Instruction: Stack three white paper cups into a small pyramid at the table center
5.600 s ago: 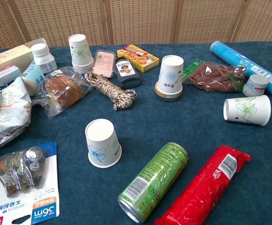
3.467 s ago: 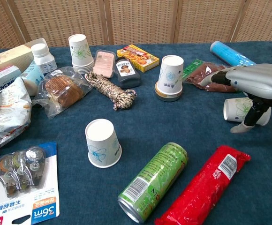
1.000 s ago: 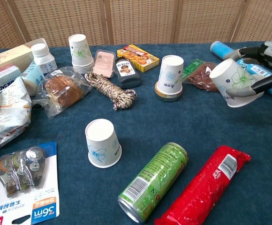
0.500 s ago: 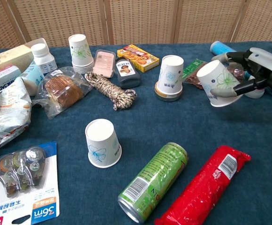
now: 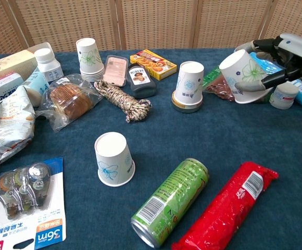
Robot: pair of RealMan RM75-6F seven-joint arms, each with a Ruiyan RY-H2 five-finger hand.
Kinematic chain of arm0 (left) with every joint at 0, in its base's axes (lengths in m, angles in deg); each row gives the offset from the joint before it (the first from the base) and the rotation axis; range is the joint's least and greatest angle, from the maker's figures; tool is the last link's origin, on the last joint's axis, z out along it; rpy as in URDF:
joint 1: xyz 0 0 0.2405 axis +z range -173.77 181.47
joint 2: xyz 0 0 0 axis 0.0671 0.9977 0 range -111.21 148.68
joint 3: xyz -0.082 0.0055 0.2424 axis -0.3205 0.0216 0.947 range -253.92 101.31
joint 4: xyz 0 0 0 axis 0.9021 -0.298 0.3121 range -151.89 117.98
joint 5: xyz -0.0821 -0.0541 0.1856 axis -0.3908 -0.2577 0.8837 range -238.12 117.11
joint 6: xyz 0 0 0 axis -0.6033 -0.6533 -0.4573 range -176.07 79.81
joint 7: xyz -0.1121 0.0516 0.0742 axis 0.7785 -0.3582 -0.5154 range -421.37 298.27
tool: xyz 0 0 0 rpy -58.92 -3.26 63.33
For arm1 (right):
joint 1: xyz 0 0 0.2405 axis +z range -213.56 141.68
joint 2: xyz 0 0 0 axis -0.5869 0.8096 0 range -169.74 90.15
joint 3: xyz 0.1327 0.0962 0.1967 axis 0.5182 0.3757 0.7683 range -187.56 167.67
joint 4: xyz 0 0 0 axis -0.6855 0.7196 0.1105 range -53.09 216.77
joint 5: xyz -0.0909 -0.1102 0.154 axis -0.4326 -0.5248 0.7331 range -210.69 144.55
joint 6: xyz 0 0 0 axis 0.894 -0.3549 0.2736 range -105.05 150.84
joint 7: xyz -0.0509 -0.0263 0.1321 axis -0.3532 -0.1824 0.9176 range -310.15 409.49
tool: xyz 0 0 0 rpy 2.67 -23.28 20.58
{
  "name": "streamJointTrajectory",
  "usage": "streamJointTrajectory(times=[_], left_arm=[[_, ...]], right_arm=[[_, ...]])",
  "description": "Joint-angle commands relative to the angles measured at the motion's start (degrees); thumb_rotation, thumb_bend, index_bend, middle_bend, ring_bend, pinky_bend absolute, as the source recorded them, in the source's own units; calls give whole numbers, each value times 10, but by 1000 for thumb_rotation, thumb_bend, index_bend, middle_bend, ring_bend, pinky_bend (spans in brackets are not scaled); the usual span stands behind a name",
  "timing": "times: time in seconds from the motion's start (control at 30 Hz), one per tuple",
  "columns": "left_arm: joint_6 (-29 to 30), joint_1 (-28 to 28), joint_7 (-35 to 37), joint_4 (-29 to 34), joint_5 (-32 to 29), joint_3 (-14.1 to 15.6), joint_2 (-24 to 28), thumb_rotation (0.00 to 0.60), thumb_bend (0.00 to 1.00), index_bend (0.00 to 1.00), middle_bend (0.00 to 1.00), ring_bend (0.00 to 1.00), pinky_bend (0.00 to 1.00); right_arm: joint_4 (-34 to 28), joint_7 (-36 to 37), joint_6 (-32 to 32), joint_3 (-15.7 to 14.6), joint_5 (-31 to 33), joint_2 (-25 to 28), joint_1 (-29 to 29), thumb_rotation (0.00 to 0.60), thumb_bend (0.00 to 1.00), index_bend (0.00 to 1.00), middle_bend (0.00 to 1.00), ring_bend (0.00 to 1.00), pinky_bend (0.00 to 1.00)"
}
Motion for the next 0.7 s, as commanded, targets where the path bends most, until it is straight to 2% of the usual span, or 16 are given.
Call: streamJointTrajectory(times=[0.03, 0.43, 0.7], left_arm=[[0, 0, 0, 0, 0, 0, 0, 600, 272, 0, 0, 0, 0], [-4, -1, -12, 2, -3, 0, -5, 600, 273, 0, 0, 0, 0], [-5, 0, -20, 4, -4, 0, -8, 600, 272, 0, 0, 0, 0]], right_arm=[[10, 1, 11, 7, 4, 1, 9, 600, 282, 436, 181, 0, 0], [70, 81, 67, 13, 25, -7, 25, 600, 281, 437, 182, 0, 0], [100, 155, 66, 12, 19, -25, 18, 600, 281, 444, 188, 0, 0]])
